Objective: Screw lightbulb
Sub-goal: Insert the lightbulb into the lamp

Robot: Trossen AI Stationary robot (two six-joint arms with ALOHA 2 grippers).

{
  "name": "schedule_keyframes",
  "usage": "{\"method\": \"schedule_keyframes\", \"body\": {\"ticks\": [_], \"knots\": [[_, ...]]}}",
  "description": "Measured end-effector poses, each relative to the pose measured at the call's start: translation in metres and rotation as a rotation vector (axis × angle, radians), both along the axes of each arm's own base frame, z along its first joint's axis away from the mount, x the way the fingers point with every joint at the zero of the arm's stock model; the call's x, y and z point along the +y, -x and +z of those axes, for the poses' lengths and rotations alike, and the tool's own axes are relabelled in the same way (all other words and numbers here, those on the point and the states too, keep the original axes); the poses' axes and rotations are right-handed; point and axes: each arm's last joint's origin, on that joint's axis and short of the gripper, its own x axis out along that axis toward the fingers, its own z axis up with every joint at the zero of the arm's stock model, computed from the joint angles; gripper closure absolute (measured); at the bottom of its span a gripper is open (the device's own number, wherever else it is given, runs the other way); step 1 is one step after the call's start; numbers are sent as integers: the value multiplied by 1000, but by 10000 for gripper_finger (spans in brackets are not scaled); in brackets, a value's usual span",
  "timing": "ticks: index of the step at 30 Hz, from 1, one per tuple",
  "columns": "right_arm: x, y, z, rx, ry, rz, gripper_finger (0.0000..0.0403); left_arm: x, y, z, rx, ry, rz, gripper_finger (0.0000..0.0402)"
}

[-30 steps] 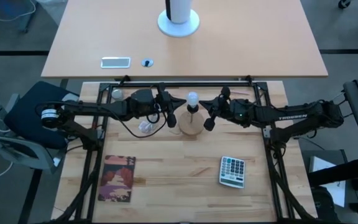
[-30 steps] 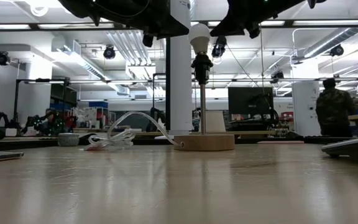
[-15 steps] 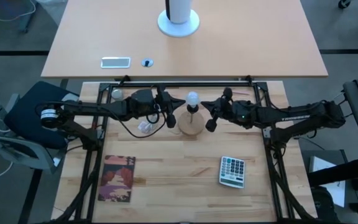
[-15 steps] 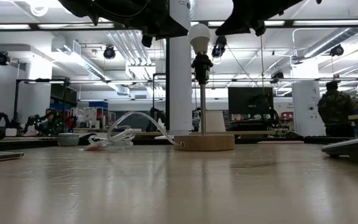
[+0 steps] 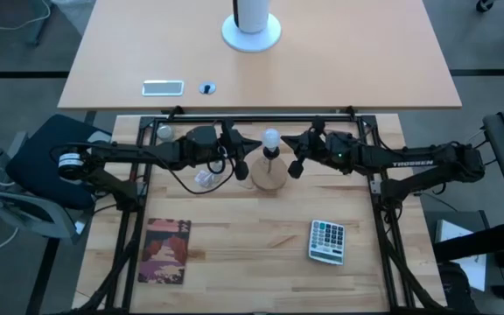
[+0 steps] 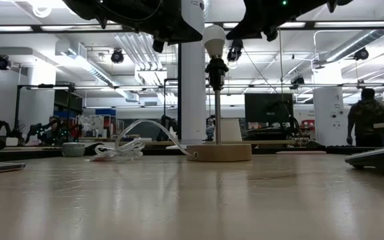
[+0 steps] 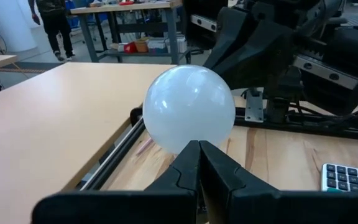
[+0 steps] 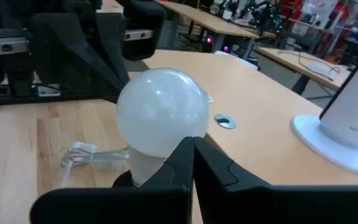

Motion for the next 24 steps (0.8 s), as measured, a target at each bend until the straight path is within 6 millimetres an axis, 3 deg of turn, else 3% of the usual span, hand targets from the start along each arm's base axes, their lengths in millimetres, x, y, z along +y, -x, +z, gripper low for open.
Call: {"method": "schedule_keyframes", "body": {"ticks": [24], "knots": [[11,0,-3,10,-66,48,403,4,1,0,8,-33,12,401]]}}
